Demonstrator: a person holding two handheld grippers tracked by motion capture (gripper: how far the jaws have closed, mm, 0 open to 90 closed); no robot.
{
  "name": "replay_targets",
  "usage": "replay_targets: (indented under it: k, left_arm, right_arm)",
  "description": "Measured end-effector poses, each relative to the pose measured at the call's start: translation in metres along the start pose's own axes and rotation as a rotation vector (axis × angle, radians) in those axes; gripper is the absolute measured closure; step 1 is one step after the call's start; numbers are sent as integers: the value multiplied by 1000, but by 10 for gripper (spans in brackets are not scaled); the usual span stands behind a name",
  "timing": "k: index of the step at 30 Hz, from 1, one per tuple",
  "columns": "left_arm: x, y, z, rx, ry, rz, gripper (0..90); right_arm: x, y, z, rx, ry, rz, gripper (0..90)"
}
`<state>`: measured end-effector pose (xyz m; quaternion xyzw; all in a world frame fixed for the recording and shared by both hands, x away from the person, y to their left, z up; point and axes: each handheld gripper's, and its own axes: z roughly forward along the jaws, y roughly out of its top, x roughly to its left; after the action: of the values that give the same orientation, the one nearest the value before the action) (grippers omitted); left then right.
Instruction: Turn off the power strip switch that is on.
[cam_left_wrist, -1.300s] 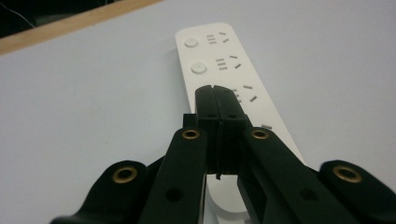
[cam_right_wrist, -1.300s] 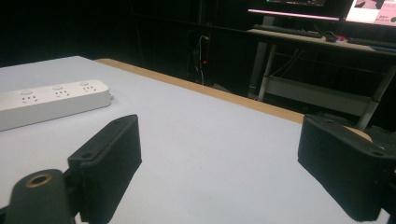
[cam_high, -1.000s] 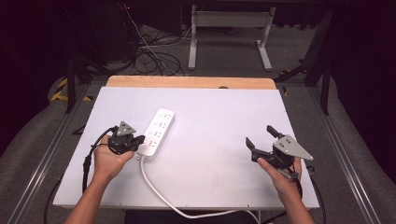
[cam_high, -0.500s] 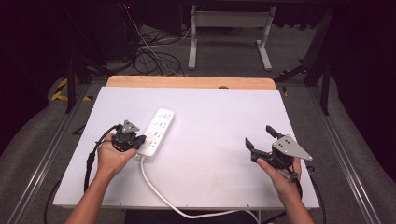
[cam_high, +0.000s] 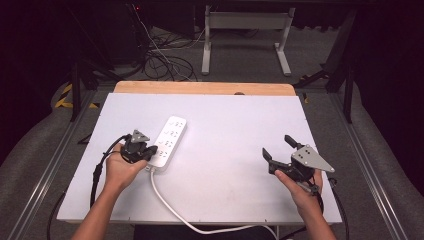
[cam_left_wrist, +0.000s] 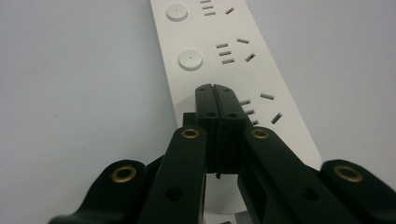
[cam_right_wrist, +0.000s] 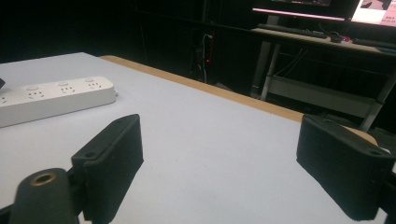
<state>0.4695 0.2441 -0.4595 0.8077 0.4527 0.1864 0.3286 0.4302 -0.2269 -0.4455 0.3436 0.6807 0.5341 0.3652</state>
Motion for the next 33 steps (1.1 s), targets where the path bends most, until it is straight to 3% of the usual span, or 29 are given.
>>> replay_targets:
  k: [24,33]
  left_arm:
    - [2,-4,0,-6,-23,-42,900]
    - [2,-3,0,-9,-22,-31,900]
  right_arm:
    - [1,1,2,-3,13,-2,150]
    - [1,1,2,-2,14,-3,151]
